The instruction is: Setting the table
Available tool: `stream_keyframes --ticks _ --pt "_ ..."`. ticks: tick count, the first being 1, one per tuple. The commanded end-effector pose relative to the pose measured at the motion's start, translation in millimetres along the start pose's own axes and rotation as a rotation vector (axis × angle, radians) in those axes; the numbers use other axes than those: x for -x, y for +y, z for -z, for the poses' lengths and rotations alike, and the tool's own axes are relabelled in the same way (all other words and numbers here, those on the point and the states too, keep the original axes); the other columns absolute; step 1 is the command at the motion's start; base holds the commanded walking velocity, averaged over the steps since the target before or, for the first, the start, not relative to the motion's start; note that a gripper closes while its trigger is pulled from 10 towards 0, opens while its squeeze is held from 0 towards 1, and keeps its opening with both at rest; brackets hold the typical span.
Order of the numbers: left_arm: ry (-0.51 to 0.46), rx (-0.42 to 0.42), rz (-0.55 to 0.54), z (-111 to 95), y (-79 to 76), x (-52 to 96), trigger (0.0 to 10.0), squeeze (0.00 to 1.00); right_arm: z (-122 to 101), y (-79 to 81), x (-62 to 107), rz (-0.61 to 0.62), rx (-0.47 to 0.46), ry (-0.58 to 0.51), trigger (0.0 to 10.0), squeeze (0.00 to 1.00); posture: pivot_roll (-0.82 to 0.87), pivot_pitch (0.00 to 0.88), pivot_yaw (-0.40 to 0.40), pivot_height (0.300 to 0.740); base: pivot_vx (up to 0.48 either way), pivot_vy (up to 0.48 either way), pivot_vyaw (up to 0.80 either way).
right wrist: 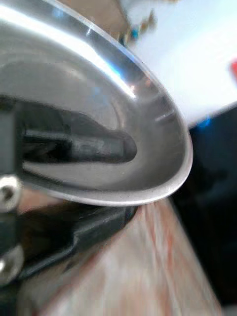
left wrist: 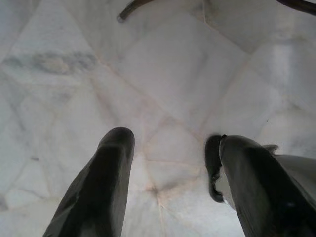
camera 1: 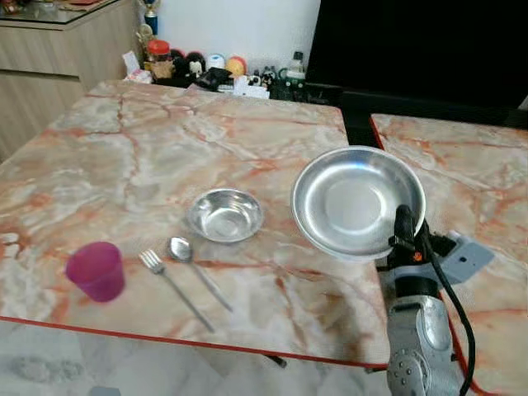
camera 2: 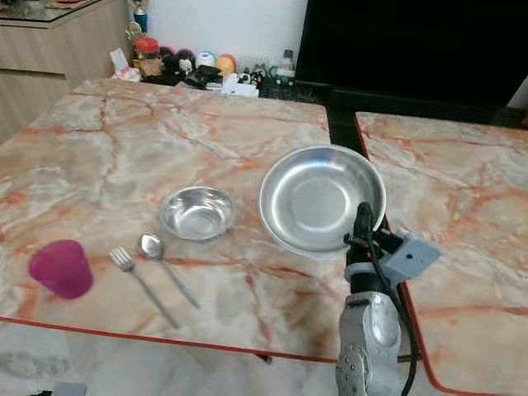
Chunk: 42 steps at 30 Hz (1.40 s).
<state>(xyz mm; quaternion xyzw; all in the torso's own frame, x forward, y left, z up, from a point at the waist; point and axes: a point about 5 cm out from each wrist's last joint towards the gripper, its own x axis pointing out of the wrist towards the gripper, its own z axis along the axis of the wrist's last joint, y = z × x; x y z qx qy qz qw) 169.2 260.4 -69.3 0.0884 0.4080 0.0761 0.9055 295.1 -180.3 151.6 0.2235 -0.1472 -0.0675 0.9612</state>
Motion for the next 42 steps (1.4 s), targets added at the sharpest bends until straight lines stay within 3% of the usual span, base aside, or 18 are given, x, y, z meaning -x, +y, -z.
stream_keyframes --ticks 1,28,42 --pt "0.024 -0.002 0.006 7 -1.4 1.6 10.0 0.00 -4 -0.5 -1.0 0.010 -0.009 -0.018 10.0 0.00 0.06 0.106 -0.053 0.740 0.000 -0.412 0.00" --pt "0.015 0.005 0.025 4 -6.0 0.6 10.0 0.00 -3 -4.1 1.7 0.032 0.022 -0.021 10.0 0.00 0.06 0.113 -0.048 0.740 0.000 -0.394 -0.06" --pt "0.020 0.004 0.032 6 -7.6 1.4 10.0 0.00 -1 -14.9 3.1 0.105 0.044 -0.021 10.0 0.00 0.06 0.121 -0.049 0.740 0.000 -0.412 0.00"
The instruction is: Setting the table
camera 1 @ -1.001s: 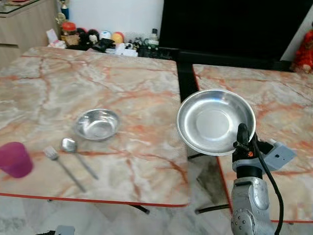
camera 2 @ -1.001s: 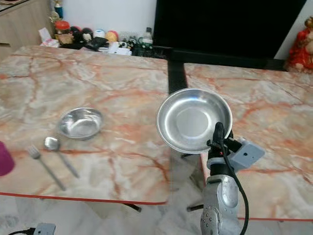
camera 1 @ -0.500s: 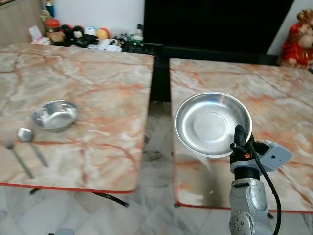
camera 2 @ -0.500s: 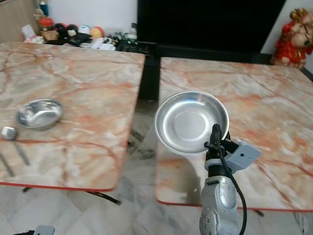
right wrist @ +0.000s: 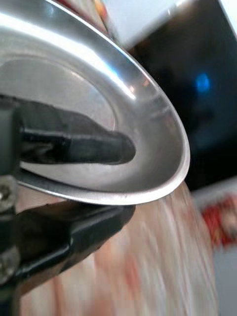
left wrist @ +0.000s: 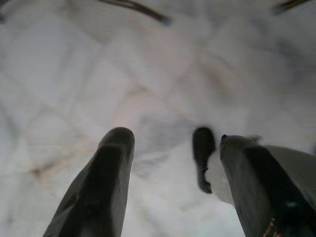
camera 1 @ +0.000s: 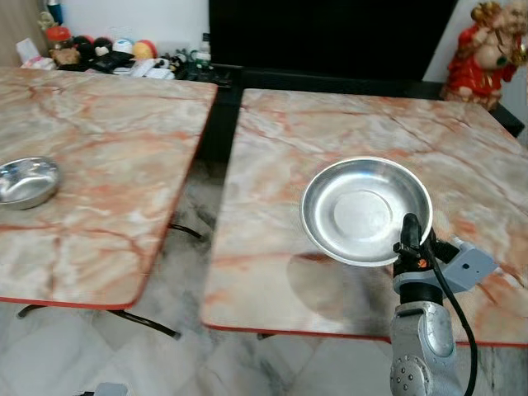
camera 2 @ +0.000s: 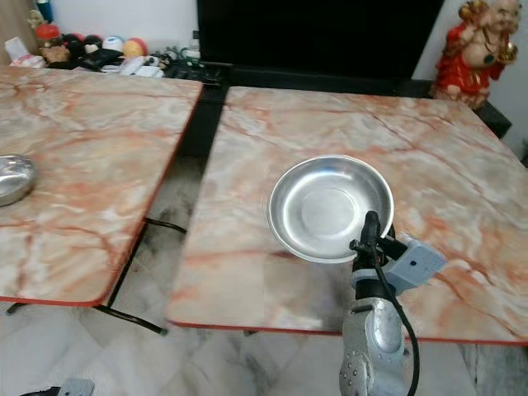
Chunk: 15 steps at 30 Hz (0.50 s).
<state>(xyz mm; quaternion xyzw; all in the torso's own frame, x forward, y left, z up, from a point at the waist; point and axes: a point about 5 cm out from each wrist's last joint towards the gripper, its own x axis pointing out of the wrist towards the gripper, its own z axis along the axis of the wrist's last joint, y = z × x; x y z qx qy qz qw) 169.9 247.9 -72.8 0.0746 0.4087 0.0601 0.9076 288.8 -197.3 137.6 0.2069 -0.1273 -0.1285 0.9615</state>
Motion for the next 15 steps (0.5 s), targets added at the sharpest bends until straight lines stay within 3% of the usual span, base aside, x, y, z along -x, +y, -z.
stream_keyframes --ticks 1,4,15 --pt "0.021 -0.008 -0.008 6 4.9 1.9 10.0 0.00 -5 6.5 -2.3 -0.011 -0.010 -0.030 10.0 0.00 0.06 0.122 -0.049 0.740 0.000 -0.409 0.00" --pt "0.019 -0.008 -0.003 5 3.9 1.7 10.0 0.00 -5 3.9 -2.3 0.020 -0.020 -0.030 10.0 0.00 0.06 0.123 -0.050 0.740 0.000 -0.395 0.00" --pt "0.011 -0.006 0.004 3 2.1 1.0 10.0 0.00 4 -23.5 6.9 0.247 -0.149 0.019 10.0 0.00 0.06 0.129 -0.051 0.740 0.000 0.000 0.00"
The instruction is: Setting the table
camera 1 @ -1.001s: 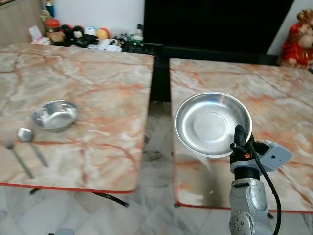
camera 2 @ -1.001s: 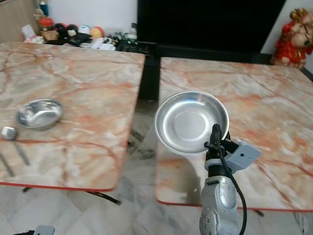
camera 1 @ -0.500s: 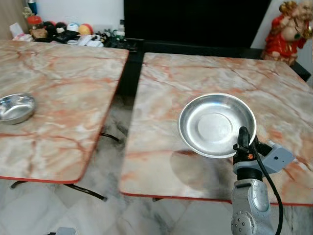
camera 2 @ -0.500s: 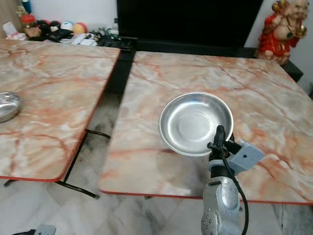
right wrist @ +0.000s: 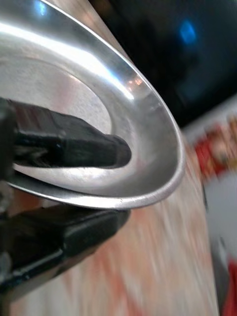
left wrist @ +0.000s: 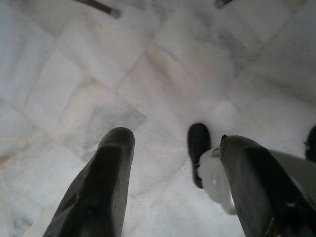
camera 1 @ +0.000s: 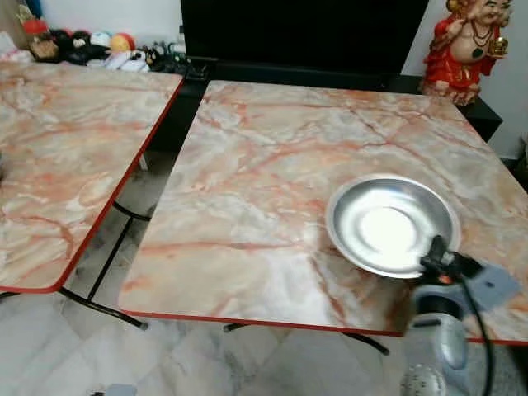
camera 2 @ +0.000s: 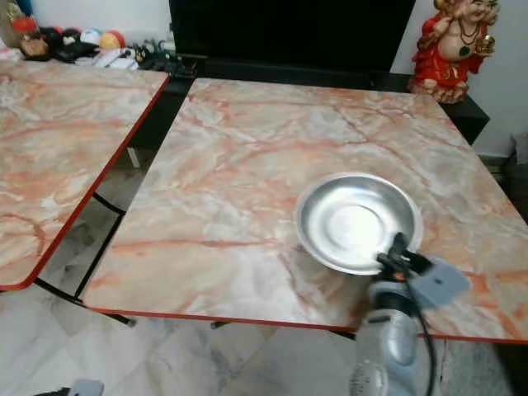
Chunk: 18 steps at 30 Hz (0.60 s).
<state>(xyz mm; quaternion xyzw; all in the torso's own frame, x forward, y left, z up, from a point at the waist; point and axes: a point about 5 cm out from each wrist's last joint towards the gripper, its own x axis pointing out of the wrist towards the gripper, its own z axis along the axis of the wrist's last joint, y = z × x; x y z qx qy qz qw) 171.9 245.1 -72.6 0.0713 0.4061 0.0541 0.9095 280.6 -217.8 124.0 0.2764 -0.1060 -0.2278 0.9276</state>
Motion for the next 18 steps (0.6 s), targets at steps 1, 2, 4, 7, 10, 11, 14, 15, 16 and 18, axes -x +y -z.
stream_keyframes --ticks 1,2,4,7,10,11,14,15,16,18 --pt "0.018 -0.008 -0.009 5 5.0 1.7 10.0 0.00 3 0.6 3.3 0.026 -0.031 0.014 10.0 0.00 0.06 0.129 -0.051 0.740 0.000 0.000 0.00" --pt "0.019 -0.009 -0.009 5 4.8 1.8 10.0 0.00 4 0.4 4.2 0.027 -0.034 0.020 10.0 0.00 0.06 0.129 -0.052 0.740 0.000 0.000 0.00" --pt "0.019 -0.010 -0.008 5 4.7 1.8 10.0 0.00 6 -0.4 6.6 0.029 -0.034 0.031 10.0 0.00 0.06 0.129 -0.051 0.740 0.000 0.000 0.00" --pt "0.022 -0.014 -0.007 6 4.6 2.1 10.0 0.00 9 -1.8 9.0 0.037 -0.038 0.055 10.0 0.00 0.06 0.129 -0.051 0.740 0.000 0.000 0.00" --pt "0.023 -0.015 -0.006 6 4.5 2.1 10.0 0.00 13 -1.4 10.6 0.036 -0.047 0.084 10.0 0.00 0.06 0.129 -0.051 0.740 0.000 0.000 0.00" --pt "0.023 -0.016 -0.006 7 4.5 2.3 10.0 0.00 21 -1.3 12.2 0.030 -0.036 0.139 10.0 0.00 0.06 0.131 -0.049 0.740 0.000 0.000 0.00" --pt "0.024 -0.021 -0.002 7 3.1 2.1 10.0 0.00 31 -2.0 16.1 0.028 -0.063 0.197 10.0 0.00 0.06 0.132 -0.052 0.740 0.000 0.000 0.00" --pt "0.024 -0.021 -0.002 7 3.1 2.1 10.0 0.00 31 -2.0 16.1 0.028 -0.063 0.197 10.0 0.00 0.06 0.132 -0.052 0.740 0.000 0.000 0.00" --pt "0.023 -0.021 -0.002 6 2.5 2.0 10.0 0.00 31 -2.4 16.8 0.028 -0.055 0.194 10.0 0.00 0.06 0.132 -0.052 0.740 0.000 0.000 0.00" --pt "0.023 -0.022 0.000 6 2.0 2.0 10.0 0.00 31 -3.1 17.4 0.033 -0.054 0.197 10.0 0.00 0.06 0.133 -0.052 0.740 0.000 0.000 0.00"
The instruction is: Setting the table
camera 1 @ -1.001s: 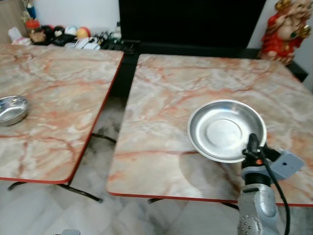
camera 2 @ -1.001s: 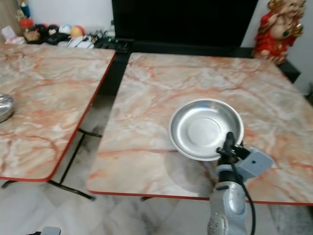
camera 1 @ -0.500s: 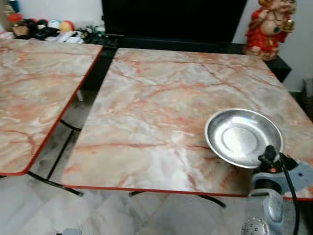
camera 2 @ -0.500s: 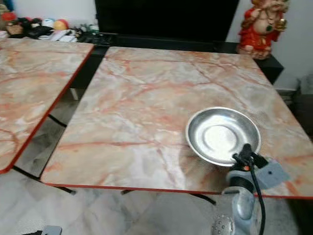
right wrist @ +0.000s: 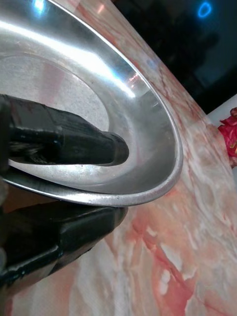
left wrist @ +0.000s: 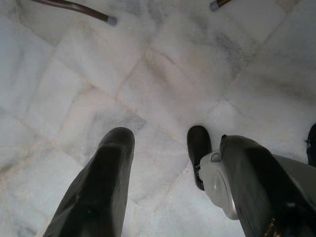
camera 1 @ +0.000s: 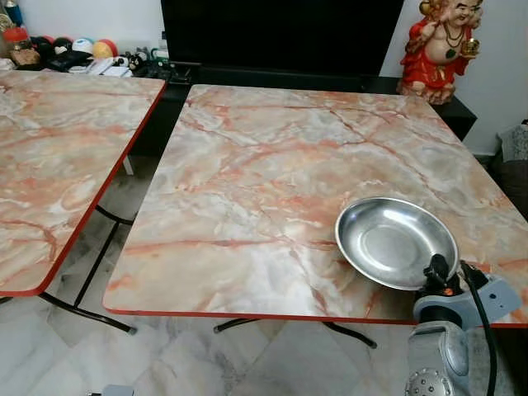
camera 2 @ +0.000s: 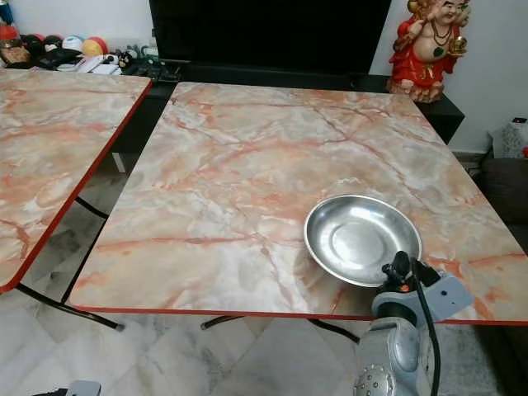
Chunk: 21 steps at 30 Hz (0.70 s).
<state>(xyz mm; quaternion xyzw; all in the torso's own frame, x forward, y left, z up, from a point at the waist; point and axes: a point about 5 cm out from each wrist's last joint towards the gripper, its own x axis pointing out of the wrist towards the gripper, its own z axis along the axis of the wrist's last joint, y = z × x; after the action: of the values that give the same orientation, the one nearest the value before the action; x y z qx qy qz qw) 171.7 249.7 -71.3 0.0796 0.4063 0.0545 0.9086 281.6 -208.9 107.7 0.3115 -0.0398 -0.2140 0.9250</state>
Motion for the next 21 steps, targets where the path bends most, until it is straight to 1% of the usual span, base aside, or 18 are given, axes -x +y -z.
stream_keyframes --ticks 1,6,9,13,20,21 --pt "0.023 -0.010 0.010 7 -2.9 1.6 10.0 0.00 15 -2.1 11.1 0.015 -0.016 0.054 10.0 0.00 0.06 0.132 -0.052 0.740 0.000 0.000 0.00" --pt "0.026 -0.014 0.013 8 -3.3 1.9 10.0 0.00 20 -5.8 12.8 0.027 -0.024 0.100 10.0 0.00 0.06 0.134 -0.053 0.740 0.000 0.000 0.00" --pt "0.027 -0.014 0.013 8 -3.5 1.9 10.0 0.00 24 -6.5 13.8 0.019 -0.005 0.124 10.0 0.00 0.06 0.135 -0.054 0.740 0.000 0.000 0.00" --pt "0.029 -0.015 0.014 8 -3.9 2.1 10.0 0.00 34 -6.8 17.5 -0.002 0.010 0.185 10.0 0.00 0.06 0.133 -0.056 0.740 0.000 0.000 0.00" --pt "0.029 -0.020 0.016 9 -3.8 2.2 10.0 0.00 37 -8.3 19.8 -0.005 0.014 0.208 10.0 0.00 0.05 0.135 -0.055 0.740 0.000 0.000 0.00" --pt "0.029 -0.022 0.017 9 -4.0 2.2 10.0 0.00 40 -10.5 20.8 -0.003 0.024 0.228 10.0 0.00 0.06 0.135 -0.056 0.740 0.000 0.000 0.00"
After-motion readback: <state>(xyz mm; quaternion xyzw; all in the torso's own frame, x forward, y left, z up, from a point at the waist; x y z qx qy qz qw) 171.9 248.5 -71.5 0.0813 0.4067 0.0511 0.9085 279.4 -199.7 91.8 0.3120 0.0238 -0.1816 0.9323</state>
